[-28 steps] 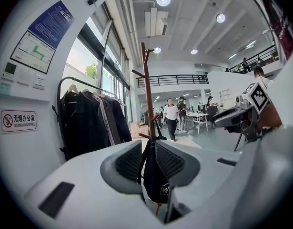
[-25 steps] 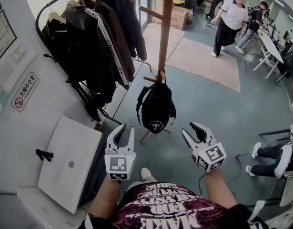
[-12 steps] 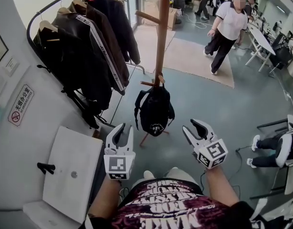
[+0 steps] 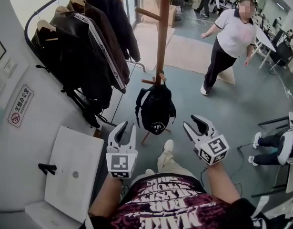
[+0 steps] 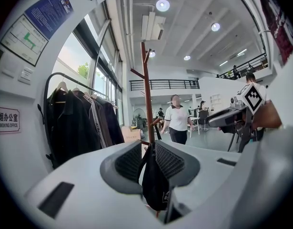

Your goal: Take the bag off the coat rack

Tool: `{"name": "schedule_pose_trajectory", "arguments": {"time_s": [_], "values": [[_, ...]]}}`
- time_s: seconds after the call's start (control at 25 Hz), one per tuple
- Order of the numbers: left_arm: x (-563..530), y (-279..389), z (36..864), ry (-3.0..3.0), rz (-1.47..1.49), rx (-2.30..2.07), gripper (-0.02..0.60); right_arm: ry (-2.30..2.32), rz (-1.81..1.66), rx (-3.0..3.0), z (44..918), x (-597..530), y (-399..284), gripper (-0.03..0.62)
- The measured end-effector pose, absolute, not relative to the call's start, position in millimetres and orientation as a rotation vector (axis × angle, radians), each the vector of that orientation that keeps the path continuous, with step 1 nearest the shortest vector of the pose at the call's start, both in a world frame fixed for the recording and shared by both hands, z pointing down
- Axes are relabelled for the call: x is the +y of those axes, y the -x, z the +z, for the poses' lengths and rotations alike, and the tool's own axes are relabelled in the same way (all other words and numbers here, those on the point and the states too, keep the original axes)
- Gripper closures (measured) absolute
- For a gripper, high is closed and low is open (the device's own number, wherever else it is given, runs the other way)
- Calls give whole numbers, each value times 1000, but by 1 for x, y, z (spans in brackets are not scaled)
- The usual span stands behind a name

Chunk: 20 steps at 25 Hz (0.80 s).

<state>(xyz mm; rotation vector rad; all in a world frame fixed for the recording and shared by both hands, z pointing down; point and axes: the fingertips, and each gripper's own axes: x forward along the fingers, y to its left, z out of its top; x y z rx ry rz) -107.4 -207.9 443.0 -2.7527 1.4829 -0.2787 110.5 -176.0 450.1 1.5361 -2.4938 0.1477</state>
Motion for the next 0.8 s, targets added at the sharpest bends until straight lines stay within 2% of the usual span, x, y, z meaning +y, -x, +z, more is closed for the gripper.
{"name": "schedule_pose_trajectory", "arguments": {"time_s": [0.48, 0.8], "values": [[-241, 113, 454, 2732, -316, 1561, 494, -1453, 188, -2554, 467, -231, -100, 425], [-285, 94, 459, 2737, -339, 1562, 494, -1370, 236, -2586, 482, -282, -97, 425]]}}
